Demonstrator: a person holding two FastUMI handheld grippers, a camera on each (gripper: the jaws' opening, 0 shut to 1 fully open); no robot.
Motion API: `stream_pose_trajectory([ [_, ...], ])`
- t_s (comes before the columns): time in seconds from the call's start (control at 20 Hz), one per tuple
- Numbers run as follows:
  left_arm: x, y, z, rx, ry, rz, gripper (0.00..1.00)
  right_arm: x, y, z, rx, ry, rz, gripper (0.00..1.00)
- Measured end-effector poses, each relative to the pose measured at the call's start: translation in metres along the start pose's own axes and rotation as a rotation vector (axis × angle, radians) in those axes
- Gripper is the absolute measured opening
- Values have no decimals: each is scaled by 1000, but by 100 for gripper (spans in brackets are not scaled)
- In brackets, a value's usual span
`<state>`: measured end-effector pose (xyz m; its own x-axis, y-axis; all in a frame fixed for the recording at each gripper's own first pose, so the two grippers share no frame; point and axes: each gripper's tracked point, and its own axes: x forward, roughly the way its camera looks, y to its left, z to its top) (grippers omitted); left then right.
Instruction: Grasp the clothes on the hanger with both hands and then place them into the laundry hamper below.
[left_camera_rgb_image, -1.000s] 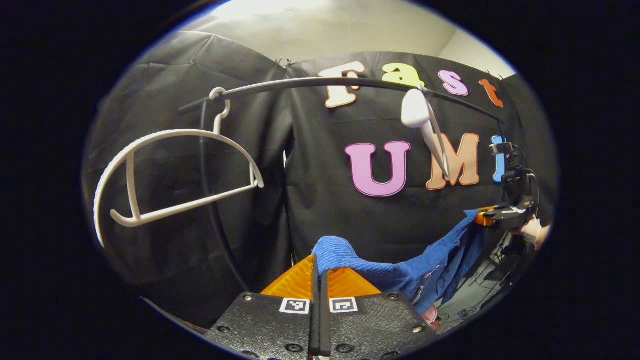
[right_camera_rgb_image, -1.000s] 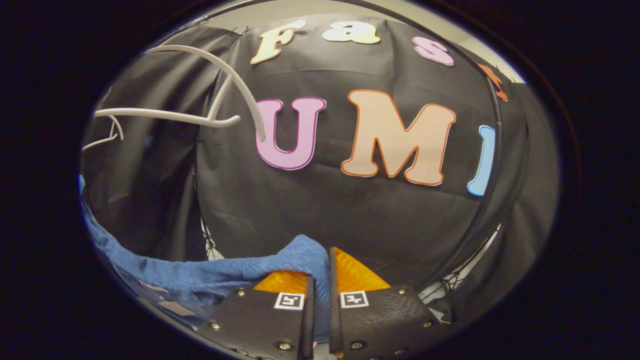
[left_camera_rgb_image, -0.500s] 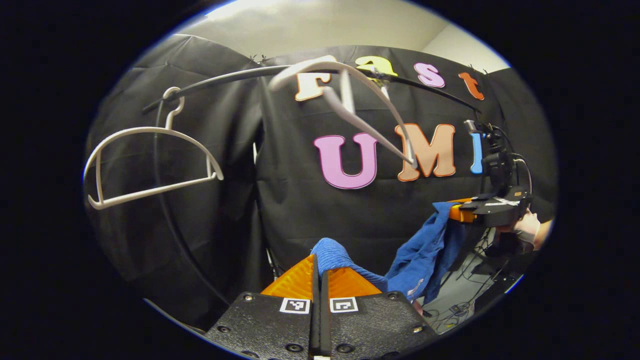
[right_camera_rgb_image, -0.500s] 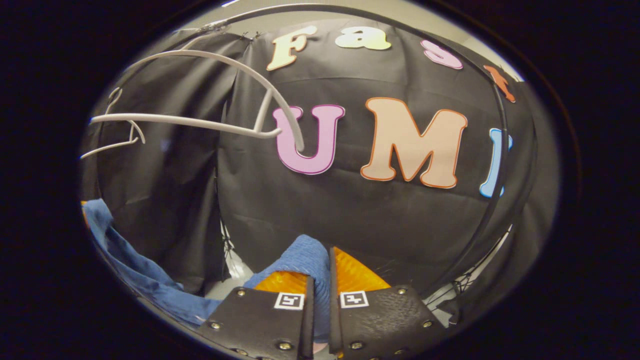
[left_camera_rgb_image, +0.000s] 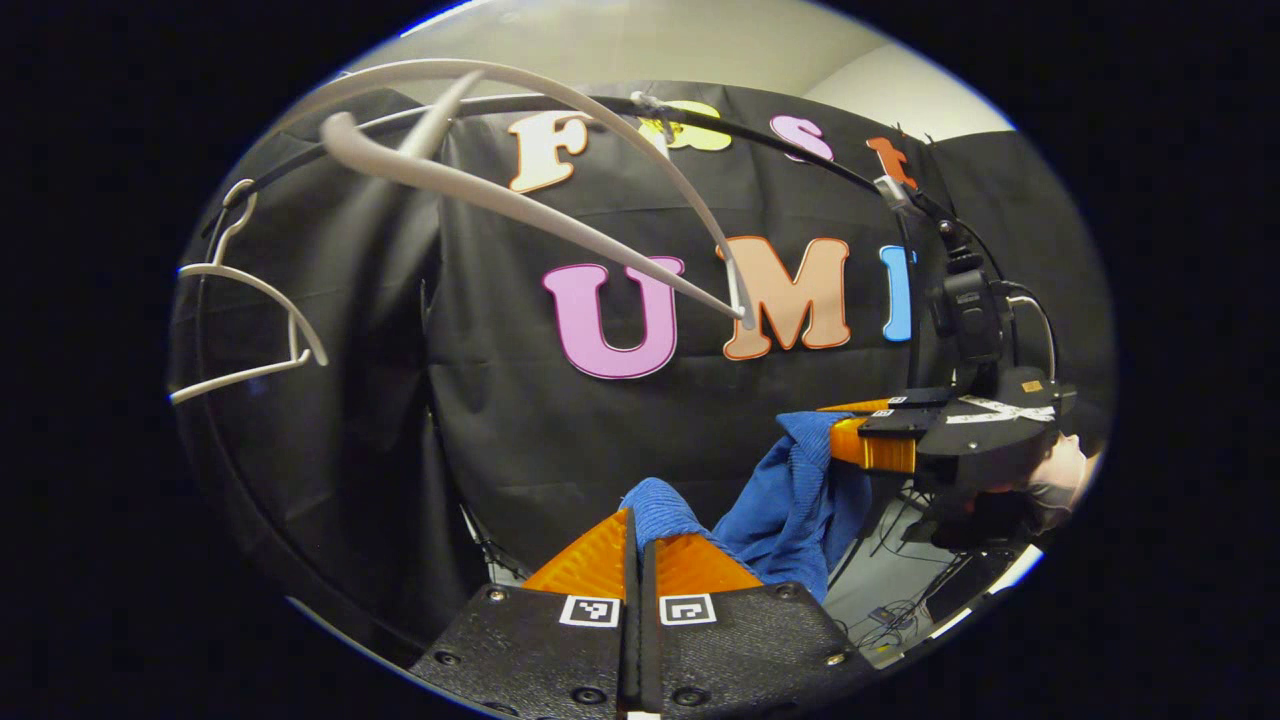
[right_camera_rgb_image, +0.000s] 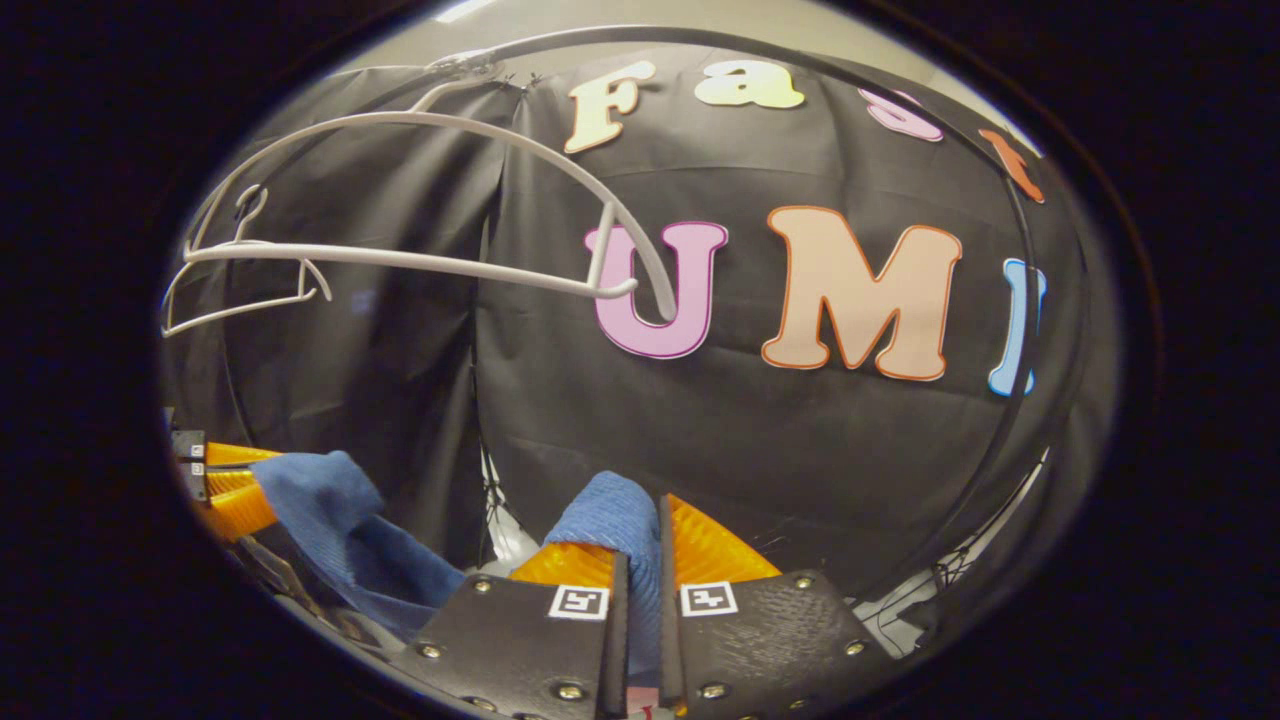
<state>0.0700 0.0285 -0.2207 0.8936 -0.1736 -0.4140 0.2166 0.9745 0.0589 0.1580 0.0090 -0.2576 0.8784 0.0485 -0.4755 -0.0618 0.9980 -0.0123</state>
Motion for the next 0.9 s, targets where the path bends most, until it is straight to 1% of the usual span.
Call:
stream_pose_trajectory([
  [0.25,35,-23,-5,-6,16,-73,0,0,12,-7,10,11,43,12],
  [0.45,56,-34,-22,-37,56,-107,1,4,12,-26,10,48,41,12],
  [0.65,67,-40,-44,-42,117,-125,1,11,9,-60,11,112,30,12],
  [0.8,76,-49,-77,-34,180,-139,1,16,5,-96,21,180,20,12],
  [0.9,78,-51,-96,-42,227,-144,0,11,4,-119,32,229,12,12],
])
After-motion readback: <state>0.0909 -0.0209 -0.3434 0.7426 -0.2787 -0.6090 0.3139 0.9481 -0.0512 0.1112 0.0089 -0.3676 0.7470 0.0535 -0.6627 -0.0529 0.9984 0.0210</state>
